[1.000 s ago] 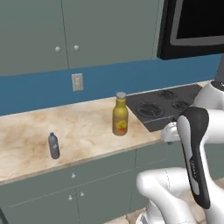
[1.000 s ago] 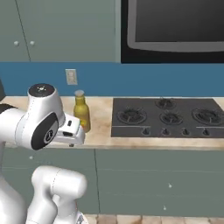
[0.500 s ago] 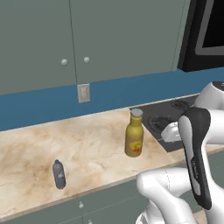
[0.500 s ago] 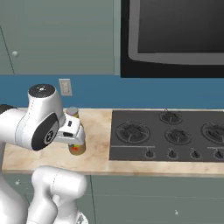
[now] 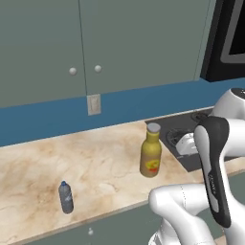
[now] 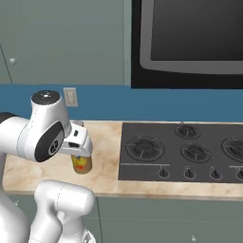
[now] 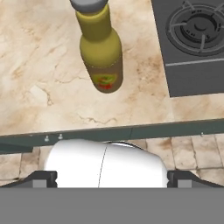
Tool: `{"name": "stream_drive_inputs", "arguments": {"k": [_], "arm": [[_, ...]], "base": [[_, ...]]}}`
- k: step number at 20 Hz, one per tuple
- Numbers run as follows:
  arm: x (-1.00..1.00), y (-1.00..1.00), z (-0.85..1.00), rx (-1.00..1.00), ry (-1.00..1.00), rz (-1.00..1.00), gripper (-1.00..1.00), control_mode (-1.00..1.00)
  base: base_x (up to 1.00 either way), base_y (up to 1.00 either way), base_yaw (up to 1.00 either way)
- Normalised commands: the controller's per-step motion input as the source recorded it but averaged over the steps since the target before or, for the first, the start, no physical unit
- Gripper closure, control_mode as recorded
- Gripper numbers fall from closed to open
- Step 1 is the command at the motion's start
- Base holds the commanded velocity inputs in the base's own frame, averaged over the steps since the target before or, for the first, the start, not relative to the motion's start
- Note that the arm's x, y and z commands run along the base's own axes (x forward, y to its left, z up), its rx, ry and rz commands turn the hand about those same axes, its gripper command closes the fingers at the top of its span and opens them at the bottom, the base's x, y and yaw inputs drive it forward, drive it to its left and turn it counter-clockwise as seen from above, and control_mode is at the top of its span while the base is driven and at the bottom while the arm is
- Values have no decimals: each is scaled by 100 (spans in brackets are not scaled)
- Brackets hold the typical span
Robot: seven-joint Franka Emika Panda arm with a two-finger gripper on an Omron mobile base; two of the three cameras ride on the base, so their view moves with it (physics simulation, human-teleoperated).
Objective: Place the drinks on the dining counter in a tight cluster.
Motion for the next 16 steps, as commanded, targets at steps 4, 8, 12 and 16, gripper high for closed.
{"name": "stream_drive_inputs", "arguments": {"k": [4, 8, 12, 16], "arm": [[0, 0, 0, 0, 0, 0, -100, 100], [0, 0, 0, 0, 0, 0, -100, 100], [0, 0, 0, 0, 0, 0, -100, 100], [0, 28, 6, -10, 9, -5, -100, -100]], "base": [[0, 0, 0], [0, 0, 0], [0, 7, 0], [0, 0, 0]]}}
